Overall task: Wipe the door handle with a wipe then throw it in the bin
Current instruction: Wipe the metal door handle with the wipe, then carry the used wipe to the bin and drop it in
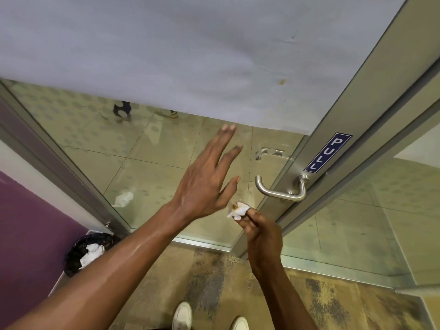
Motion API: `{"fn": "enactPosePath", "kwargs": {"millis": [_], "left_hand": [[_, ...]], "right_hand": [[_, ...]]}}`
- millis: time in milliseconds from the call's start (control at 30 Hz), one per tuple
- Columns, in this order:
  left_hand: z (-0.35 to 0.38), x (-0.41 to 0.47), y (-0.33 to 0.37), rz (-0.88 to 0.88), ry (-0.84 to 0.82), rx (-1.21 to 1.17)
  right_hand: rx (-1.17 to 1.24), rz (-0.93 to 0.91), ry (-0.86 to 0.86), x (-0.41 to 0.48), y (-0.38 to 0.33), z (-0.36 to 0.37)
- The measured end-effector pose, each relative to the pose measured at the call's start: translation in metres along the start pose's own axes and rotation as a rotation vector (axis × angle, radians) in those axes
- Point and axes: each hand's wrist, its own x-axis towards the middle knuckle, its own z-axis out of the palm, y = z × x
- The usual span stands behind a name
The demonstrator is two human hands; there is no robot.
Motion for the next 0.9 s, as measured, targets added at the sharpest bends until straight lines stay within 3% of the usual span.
{"fn": "enactPosePath", "kwargs": {"millis": [100, 333, 533, 767, 900], "left_hand": [[0.0, -0.04, 0.005, -0.126, -0.073, -0.138], [-0.006, -0.097, 0.019, -0.655, -0.31, -0.675], [-0.019, -0.132, 0.019, -0.784, -0.407, -0.841], [-0.024, -0.16, 0.026, -0.961, -0.31, -0.855], [-0.024, -0.177, 0.032, -1.135, -0.213, -1.003]], "right_hand": [[-0.081, -0.058, -0.011, -0.018, 0.001, -0.011], [-0.509, -0.262, -0.108, -0.047, 0.009, -0.009], [-0.658, -0.259, -0.109, -0.068, 0.021, 0.004], [-0.571, -0.195, -0.238, -0.077, 0.027, 0.001], [-0.493, -0.121, -0.329, -0.075, 0.028, -0.003]]}}
